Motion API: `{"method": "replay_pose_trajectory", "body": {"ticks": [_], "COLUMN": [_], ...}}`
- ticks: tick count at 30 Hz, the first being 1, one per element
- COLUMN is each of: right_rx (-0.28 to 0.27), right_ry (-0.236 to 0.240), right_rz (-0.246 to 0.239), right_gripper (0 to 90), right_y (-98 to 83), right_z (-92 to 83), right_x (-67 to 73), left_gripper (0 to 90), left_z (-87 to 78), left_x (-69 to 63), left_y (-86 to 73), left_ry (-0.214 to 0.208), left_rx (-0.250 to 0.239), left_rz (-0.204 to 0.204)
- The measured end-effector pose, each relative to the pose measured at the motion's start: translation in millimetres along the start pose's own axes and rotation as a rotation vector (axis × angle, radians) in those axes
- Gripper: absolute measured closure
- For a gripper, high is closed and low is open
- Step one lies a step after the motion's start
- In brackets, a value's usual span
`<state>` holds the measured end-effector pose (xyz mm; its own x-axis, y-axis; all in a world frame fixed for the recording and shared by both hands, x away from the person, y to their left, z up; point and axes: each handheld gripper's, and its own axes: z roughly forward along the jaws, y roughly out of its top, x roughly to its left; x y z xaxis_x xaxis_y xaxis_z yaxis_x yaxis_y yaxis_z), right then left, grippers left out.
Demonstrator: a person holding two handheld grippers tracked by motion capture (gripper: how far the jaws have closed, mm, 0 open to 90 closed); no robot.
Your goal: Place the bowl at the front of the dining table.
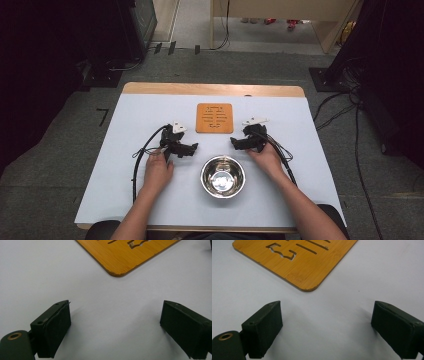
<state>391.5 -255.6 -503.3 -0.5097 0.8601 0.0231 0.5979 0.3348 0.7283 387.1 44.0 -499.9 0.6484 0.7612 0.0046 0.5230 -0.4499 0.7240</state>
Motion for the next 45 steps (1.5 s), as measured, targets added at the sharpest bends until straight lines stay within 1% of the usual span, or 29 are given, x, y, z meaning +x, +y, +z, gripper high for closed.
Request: {"method": "replay_pose_trajectory", "body": {"ticks": [9, 26, 29, 40, 41, 42, 43, 45], "right_rx": [-0.001, 0.000, -0.002, -0.005, -0.005, -0.012, -0.015, -0.014], "right_ry": [-0.004, 0.000, -0.003, -0.003, -0.002, 0.003, 0.014, 0.011], "right_rz": [-0.004, 0.004, -0.004, -0.004, -0.004, -0.001, -0.007, -0.016], "right_gripper": [10.0, 10.2, 10.3, 10.5, 11.5, 14.4, 14.2, 14.5], "right_y": [-0.2, -0.3, -0.3, -0.4, -0.5, -0.6, -1.0, -1.2], "right_z": [-0.3, -0.5, -0.5, -0.7, -0.8, -1.5, -2.2, -2.5], "right_x": [0.5, 0.4, 0.3, 0.7, 0.5, 0.6, 0.5, 0.6], "left_gripper": [9.6, 9.6, 9.6, 9.6, 9.6, 9.6, 9.6, 9.6], "left_z": [0.0, -0.1, -0.1, -0.1, -0.1, -0.1, -0.1, -0.1], "left_x": [0.0, 0.2, 0.2, 0.2, 0.2, 0.2, 0.1, 0.2], "left_y": [0.0, 0.0, 0.0, 0.0, 0.0, 0.0, 0.0, 0.0], "left_ry": [0.000, -0.002, -0.002, -0.002, -0.002, -0.002, -0.002, -0.002], "left_rx": [0.000, 0.000, 0.001, 0.001, 0.000, 0.000, 0.000, 0.000], "left_rz": [0.000, -0.001, -0.001, -0.001, -0.001, -0.002, -0.002, -0.002]}}
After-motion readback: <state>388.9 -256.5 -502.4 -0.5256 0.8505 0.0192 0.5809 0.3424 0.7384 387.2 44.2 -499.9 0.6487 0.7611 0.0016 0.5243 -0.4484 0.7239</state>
